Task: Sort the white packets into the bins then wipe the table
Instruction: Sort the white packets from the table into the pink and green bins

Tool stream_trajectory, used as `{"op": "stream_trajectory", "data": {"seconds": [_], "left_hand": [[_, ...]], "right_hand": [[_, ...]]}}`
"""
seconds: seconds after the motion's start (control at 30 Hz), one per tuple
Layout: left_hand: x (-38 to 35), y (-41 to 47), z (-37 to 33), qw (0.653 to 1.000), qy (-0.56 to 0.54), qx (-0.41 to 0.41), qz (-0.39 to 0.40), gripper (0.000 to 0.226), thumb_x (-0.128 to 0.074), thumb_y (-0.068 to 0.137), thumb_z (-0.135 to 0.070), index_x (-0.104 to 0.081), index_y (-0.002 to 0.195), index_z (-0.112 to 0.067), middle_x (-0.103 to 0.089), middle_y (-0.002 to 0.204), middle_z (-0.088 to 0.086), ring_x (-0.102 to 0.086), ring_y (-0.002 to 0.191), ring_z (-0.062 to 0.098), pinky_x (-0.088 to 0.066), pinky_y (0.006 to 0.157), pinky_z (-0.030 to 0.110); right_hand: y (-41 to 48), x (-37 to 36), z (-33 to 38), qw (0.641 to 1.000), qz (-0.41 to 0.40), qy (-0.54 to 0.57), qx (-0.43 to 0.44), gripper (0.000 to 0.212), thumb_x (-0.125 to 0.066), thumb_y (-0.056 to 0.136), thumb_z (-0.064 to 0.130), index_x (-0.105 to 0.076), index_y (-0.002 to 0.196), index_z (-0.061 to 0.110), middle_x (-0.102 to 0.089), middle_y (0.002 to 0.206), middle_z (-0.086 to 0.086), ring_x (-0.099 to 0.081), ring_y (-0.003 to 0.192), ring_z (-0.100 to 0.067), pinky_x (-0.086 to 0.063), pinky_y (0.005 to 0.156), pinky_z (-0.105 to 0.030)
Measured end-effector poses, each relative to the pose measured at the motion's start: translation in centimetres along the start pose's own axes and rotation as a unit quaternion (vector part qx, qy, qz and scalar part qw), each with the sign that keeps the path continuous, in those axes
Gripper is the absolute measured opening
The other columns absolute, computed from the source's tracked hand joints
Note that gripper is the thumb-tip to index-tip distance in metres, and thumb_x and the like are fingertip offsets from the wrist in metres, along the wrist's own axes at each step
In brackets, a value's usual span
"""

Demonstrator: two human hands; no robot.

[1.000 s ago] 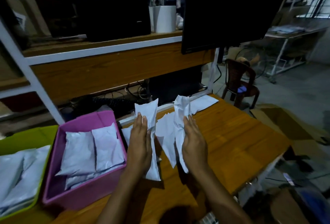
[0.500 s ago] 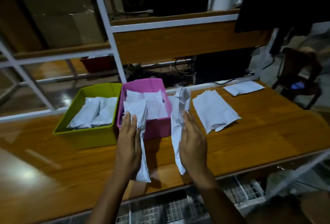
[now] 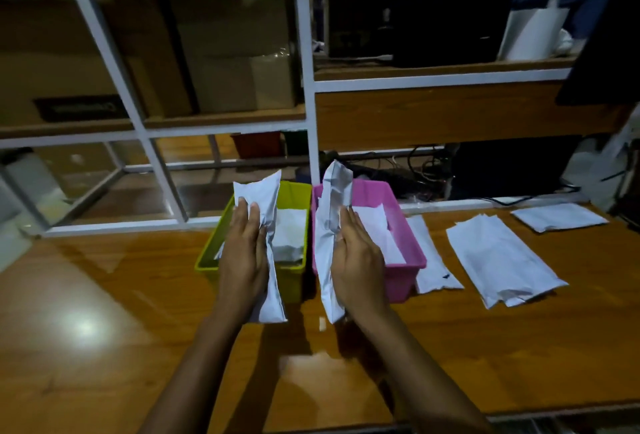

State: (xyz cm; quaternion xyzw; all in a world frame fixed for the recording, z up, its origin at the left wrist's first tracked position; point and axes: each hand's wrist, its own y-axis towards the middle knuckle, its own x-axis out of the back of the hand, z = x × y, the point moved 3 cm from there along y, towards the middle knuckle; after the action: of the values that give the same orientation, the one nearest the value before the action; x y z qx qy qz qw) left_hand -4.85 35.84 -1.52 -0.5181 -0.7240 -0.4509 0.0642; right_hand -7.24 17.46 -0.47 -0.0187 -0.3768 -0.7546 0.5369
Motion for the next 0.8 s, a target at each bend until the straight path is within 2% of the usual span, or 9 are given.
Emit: {"op": "stream_trajectory", "data": {"seconds": [0.1,0.27,0.43,0.53,0.6,0.67,0.73,0.8], "left_hand": [[-0.2,3.9,3.4,0.998,0.033,-0.039,0.027,0.051,-0.03,0.102,-0.031,-0.027,0.15,-0.014,-0.013,0.159,0.001,-0.009,0.148,0.016,-0.015,0.118,0.032],[-1.6,9.5,8.6,0.992,0.085,-0.045,0.083,0.057,-0.023,0.098,-0.036,-0.026,0.15,-0.014,-0.012,0.16,0.007,-0.009,0.148,0.024,-0.017,0.119,0.04],[-3.4,12.3,12.7,0.978,0.143,-0.053,0.143,0.063,-0.014,0.095,-0.038,-0.03,0.148,-0.008,-0.014,0.159,0.013,-0.011,0.147,0.033,-0.015,0.117,0.046],[-5.5,12.9,15.3,0.96,0.189,-0.041,0.204,0.066,-0.012,0.093,-0.035,-0.037,0.143,0.0,-0.022,0.156,0.021,-0.019,0.144,0.041,-0.024,0.115,0.054],[-6.9,12.5,17.4,0.945,0.232,0.005,0.232,0.057,-0.02,0.097,-0.03,-0.037,0.142,-0.001,-0.022,0.156,0.021,-0.02,0.144,0.041,-0.026,0.114,0.053],[-8.1,11.7,19.0,0.929,0.242,0.063,0.272,0.054,-0.024,0.101,-0.032,-0.029,0.147,-0.005,-0.016,0.158,0.018,-0.014,0.146,0.038,-0.018,0.116,0.052],[-8.7,11.3,20.2,0.918,0.223,0.088,0.317,0.057,-0.016,0.101,-0.037,-0.024,0.149,-0.006,-0.014,0.159,0.019,-0.01,0.146,0.039,-0.011,0.118,0.052],[-9.0,11.8,20.7,0.915,0.208,0.057,0.341,0.069,0.003,0.094,-0.04,-0.024,0.148,-0.007,-0.014,0.158,0.02,-0.007,0.145,0.043,-0.006,0.117,0.057]], "right_hand": [[3.1,-3.3,0.9,0.999,0.019,-0.02,-0.016,0.047,-0.041,0.1,0.011,-0.034,0.147,0.008,-0.036,0.153,-0.007,-0.031,0.142,-0.02,-0.034,0.114,-0.037],[7.8,-9.9,1.5,0.996,0.049,-0.066,-0.028,0.053,-0.04,0.1,0.016,-0.025,0.15,0.013,-0.027,0.157,-0.003,-0.026,0.144,-0.018,-0.027,0.113,-0.028],[10.9,-16.2,0.9,0.989,0.078,-0.117,-0.036,0.055,-0.04,0.099,0.014,-0.024,0.151,0.008,-0.022,0.159,-0.005,-0.016,0.148,-0.018,-0.018,0.117,-0.028],[11.8,-19.7,-0.2,0.976,0.122,-0.175,-0.033,0.059,-0.04,0.096,0.009,-0.019,0.151,0.003,-0.015,0.16,-0.01,-0.009,0.149,-0.019,-0.013,0.117,-0.025],[11.9,-21.7,-1.4,0.959,0.172,-0.219,-0.058,0.065,-0.041,0.094,0.008,-0.012,0.151,0.002,-0.008,0.161,-0.013,-0.005,0.149,-0.022,-0.015,0.118,-0.031],[11.4,-23.5,-3.0,0.925,0.246,-0.278,-0.083,0.066,-0.041,0.095,0.011,-0.007,0.151,0.001,-0.001,0.161,-0.018,-0.001,0.149,-0.028,-0.012,0.119,-0.038],[10.3,-24.9,-5.2,0.879,0.33,-0.329,-0.103,0.066,-0.04,0.098,0.018,-0.006,0.151,0.001,0.006,0.16,-0.021,0.006,0.148,-0.034,-0.008,0.119,-0.048],[9.2,-25.5,-7.6,0.848,0.375,-0.353,-0.127,0.067,-0.035,0.101,0.029,0.0,0.152,0.003,0.014,0.158,-0.021,0.013,0.146,-0.037,-0.002,0.118,-0.052]]}}
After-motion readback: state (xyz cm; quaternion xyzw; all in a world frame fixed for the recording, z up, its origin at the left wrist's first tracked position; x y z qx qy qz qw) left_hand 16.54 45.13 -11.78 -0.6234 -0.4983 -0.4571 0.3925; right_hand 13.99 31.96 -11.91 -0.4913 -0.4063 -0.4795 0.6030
